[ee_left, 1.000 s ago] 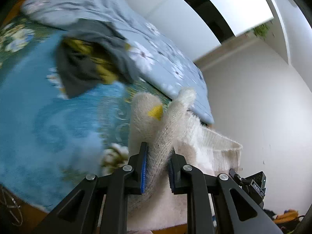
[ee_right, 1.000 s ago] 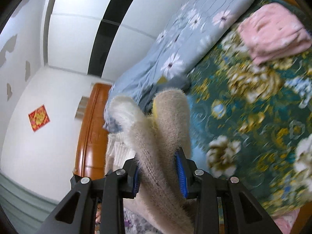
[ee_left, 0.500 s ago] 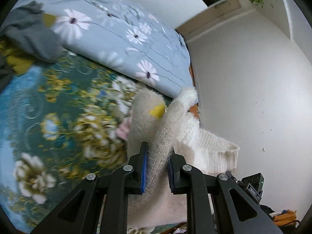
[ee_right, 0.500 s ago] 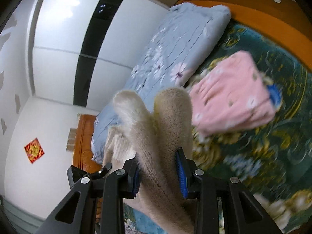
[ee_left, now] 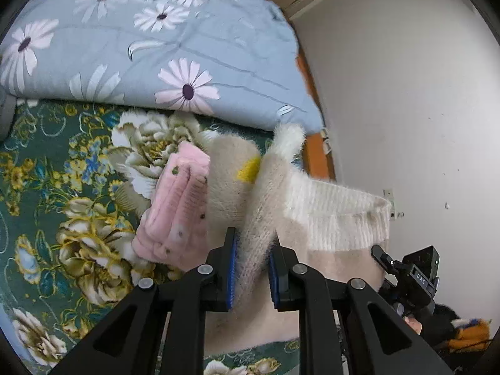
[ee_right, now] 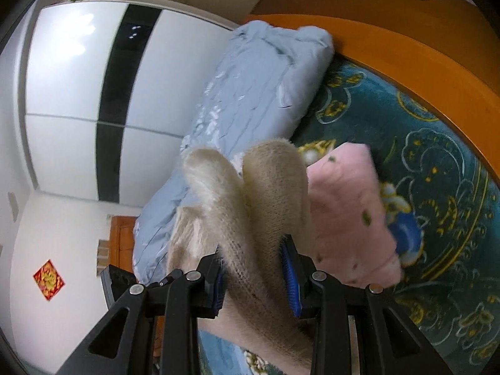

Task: Fold clothes
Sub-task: 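Lift the folded sweater with both grippers and carry it toward the pillow, then lower the folded sweater onto the bedspread and open both grippers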

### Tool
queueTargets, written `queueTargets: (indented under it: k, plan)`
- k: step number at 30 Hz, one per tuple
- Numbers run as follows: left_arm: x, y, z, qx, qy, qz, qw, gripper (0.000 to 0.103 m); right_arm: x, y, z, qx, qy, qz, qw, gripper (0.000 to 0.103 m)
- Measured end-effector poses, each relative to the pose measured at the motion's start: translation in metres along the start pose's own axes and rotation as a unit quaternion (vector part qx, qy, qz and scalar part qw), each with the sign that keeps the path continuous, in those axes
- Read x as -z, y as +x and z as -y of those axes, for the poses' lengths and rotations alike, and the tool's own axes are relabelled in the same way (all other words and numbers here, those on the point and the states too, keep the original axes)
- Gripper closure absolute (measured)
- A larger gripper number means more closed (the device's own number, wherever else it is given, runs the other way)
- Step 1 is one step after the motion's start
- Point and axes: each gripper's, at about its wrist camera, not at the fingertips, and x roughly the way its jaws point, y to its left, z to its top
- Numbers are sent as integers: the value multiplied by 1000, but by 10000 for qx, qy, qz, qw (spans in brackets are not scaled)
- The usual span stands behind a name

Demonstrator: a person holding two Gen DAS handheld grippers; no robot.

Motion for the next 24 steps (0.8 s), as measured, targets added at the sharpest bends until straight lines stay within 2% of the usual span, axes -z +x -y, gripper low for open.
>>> queueTargets:
  k: [3,5,8,13,16,18,21,24]
  plan:
    - [-10,19,-18,83,-293,-34,9995,89,-11,20,20,155,177,-85,9997,70]
    - [-15,32,-33,-12,-495,-99,9987,89,-12,32,29,227,231,-135,9994,70]
    - [-17,53,-54,-169,-732,-294,9967,89,-14,47,52,634,460,-128,9968,70]
    - [-12,73,-67,-267,-717,-342,9965,89,-18,52,88,1061,943,-68,9898,70]
    - [-10,79,-66,-393,-544,-283,9973,90,-18,54,86,1225,796,-144,9892,66]
    - [-8,84,-66,-602,-376,-284,9971,90,-18,55,84,1407,788,-153,9868,62]
    - [-3,93,-76,-850,-313,-421,9950,90,-15,55,78,1630,756,-80,9837,59]
    - [1,93,-85,-877,-415,-435,9943,89,-8,46,54,1824,251,157,9828,59]
